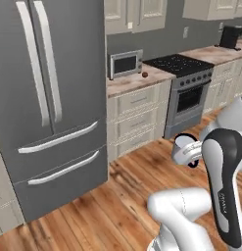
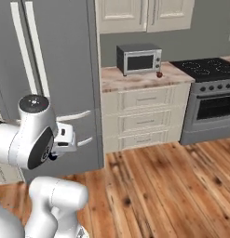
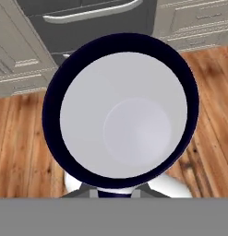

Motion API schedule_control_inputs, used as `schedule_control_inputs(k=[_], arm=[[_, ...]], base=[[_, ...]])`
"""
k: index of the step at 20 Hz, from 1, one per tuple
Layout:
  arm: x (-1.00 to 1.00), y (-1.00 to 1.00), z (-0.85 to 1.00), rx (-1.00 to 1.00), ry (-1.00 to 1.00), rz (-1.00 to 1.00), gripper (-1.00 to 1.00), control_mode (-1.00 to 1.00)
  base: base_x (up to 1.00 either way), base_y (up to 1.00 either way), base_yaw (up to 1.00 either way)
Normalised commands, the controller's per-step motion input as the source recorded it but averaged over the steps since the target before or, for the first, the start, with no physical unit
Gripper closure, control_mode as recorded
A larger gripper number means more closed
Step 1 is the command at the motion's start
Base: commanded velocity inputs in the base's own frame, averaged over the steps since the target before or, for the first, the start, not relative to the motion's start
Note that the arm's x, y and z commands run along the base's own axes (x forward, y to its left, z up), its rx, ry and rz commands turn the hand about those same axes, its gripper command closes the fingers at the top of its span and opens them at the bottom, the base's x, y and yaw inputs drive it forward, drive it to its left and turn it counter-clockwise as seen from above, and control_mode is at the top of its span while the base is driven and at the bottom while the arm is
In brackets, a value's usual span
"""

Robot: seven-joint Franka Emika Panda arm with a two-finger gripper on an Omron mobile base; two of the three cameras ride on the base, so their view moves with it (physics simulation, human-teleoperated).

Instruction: Pick the mug from the counter and place it inside the microwave. Then close the microwave.

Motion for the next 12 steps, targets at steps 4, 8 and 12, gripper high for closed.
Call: schedule_control_inputs(k=[4,8,12], arm=[[0.00,0.00,0.00,0.00,0.00,0.00,1.00,1.00],[0.00,0.00,0.00,0.00,0.00,0.00,1.00,1.00],[0.00,0.00,0.00,0.00,0.00,0.00,1.00,1.00]], base=[[-0.78,0.45,0.38],[-0.62,0.34,0.33],[-0.31,0.56,0.29]])
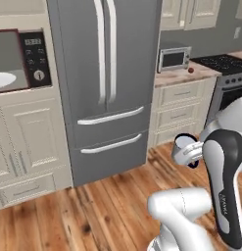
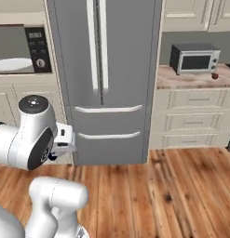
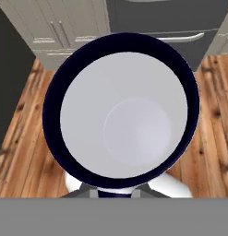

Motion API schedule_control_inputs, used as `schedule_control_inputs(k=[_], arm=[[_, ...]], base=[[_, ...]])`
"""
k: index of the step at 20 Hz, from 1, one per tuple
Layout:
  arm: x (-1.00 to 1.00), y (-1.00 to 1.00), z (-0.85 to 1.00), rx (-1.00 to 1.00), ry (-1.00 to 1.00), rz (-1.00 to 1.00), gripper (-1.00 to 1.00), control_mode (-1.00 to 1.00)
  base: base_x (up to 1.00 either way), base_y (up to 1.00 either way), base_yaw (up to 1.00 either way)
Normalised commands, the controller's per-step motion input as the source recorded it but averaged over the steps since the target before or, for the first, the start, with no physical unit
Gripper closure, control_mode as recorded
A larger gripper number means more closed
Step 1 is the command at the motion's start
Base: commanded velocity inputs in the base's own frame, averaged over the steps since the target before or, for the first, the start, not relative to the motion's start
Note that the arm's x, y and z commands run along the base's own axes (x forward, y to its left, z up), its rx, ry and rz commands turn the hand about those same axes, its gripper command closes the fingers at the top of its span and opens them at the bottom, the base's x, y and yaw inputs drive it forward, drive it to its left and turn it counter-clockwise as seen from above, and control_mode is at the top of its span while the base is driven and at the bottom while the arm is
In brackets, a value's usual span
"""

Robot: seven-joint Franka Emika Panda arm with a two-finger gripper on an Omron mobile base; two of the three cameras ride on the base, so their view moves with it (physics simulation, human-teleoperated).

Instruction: Pick the mug from the counter and place it inside the microwave. Then close the microwave.

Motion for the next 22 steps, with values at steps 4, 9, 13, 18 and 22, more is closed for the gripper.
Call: schedule_control_inputs(k=[4,9,13,18,22], arm=[[0.00,0.00,0.00,0.00,0.00,0.00,1.00,1.00],[0.00,0.00,0.00,0.00,0.00,0.00,1.00,1.00],[0.00,0.00,0.00,0.00,0.00,0.00,1.00,1.00],[0.00,0.00,0.00,0.00,0.00,0.00,1.00,1.00],[0.00,0.00,0.00,0.00,0.00,0.00,1.00,1.00]], base=[[0.11,0.56,0.20],[0.48,0.07,0.33],[0.42,0.01,0.38],[0.43,0.18,0.36],[0.40,0.31,0.32]])
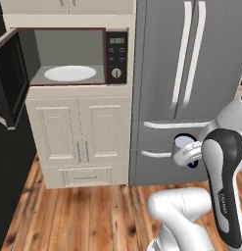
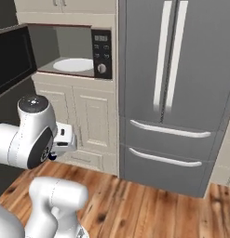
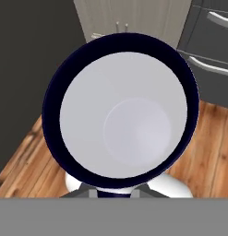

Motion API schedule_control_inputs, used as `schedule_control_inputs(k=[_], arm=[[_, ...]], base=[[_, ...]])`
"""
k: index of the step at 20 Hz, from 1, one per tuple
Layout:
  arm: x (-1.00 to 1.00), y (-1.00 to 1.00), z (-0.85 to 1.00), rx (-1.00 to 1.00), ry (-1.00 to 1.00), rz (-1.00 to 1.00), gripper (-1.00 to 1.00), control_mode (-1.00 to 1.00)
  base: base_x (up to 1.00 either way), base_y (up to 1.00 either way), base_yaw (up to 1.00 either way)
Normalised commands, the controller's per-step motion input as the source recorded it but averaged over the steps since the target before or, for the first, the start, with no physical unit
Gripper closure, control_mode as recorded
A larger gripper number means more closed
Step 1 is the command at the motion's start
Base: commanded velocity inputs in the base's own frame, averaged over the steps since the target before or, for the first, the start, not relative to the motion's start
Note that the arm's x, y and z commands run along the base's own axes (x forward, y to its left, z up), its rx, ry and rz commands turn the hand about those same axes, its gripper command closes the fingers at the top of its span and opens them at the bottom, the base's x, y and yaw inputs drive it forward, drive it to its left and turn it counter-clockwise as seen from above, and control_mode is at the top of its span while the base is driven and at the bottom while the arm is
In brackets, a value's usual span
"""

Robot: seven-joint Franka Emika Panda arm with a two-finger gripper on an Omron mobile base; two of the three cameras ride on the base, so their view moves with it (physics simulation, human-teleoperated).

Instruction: Pick the mug from the counter and place it inside the microwave. Then close the microwave.

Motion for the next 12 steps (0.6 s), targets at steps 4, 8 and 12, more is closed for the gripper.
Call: schedule_control_inputs(k=[4,8,12], arm=[[0.00,0.00,0.00,0.00,0.00,0.00,1.00,1.00],[0.00,0.00,0.00,0.00,0.00,0.00,1.00,1.00],[0.00,0.00,0.00,0.00,0.00,0.00,1.00,1.00]], base=[[0.44,0.04,0.15],[0.51,0.00,0.02],[0.66,0.04,0.00]])
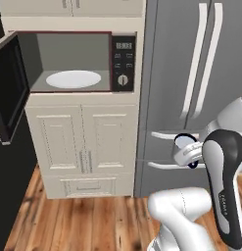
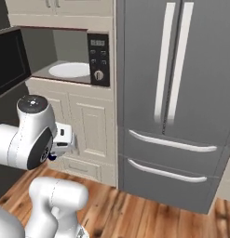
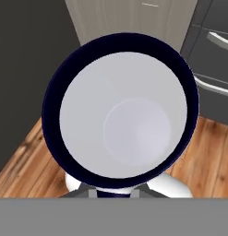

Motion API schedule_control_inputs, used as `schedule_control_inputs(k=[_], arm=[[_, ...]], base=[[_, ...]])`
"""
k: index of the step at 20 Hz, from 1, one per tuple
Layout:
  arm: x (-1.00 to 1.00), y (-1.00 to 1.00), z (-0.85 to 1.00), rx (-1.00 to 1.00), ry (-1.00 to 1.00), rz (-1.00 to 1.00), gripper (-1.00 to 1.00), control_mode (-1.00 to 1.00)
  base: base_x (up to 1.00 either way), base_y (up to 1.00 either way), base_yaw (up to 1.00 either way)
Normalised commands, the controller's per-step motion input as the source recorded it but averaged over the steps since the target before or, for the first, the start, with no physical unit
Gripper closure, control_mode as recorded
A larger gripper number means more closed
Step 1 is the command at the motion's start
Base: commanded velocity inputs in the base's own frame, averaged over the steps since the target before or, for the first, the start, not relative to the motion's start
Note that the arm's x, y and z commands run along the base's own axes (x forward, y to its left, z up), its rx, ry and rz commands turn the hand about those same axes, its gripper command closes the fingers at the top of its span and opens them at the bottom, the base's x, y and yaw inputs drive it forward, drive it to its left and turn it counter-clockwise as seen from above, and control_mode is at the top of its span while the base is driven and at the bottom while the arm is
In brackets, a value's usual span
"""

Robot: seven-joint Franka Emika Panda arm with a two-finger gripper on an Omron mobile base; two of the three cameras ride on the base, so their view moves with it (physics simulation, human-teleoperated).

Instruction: Pick the mug from the counter and place it inside the microwave. Then close the microwave.

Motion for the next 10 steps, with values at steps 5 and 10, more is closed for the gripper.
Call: schedule_control_inputs(k=[5,10], arm=[[0.00,0.00,0.00,0.00,0.00,0.00,1.00,1.00],[0.00,0.00,0.00,0.00,0.00,0.00,1.00,1.00]], base=[[0.73,0.28,0.00],[0.46,0.51,0.00]])
